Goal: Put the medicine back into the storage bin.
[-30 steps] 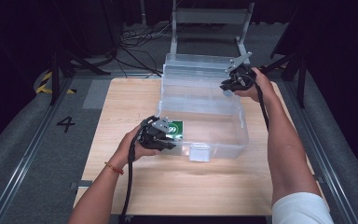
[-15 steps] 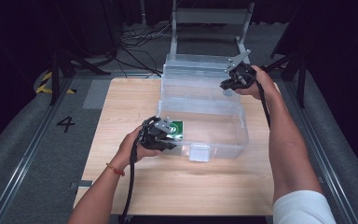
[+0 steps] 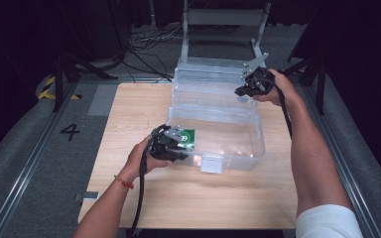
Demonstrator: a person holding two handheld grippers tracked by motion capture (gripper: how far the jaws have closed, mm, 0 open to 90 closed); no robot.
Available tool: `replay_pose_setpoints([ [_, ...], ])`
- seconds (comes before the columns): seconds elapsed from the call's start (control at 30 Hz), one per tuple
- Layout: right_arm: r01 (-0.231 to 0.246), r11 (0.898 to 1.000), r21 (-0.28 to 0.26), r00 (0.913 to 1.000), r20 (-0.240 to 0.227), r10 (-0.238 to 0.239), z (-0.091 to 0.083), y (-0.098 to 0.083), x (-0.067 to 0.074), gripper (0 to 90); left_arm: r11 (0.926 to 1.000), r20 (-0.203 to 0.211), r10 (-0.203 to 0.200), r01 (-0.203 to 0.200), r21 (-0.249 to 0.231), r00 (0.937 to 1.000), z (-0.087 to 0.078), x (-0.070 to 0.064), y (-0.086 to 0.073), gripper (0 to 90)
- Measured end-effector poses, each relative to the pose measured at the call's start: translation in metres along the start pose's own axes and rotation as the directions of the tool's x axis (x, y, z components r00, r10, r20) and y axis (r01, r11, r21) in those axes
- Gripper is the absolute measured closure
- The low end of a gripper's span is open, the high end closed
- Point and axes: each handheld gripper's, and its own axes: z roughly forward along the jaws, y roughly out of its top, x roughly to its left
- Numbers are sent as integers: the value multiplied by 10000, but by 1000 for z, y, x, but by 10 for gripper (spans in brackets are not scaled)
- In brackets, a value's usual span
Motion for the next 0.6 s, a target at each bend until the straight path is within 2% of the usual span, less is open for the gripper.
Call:
replay_pose_setpoints([
  [0.27, 229, 9997, -48, 9997, 1, -229, -12, 4, 12, 897, 9999, -165, -105, 103, -109, 9998, 1, -2, 0, 738],
  [0.6, 634, 9968, -492, 9980, 8, -635, -27, 3, 29, 900, 9999, -251, -145, 145, -3, 9996, 1, -4, 1, 732],
])
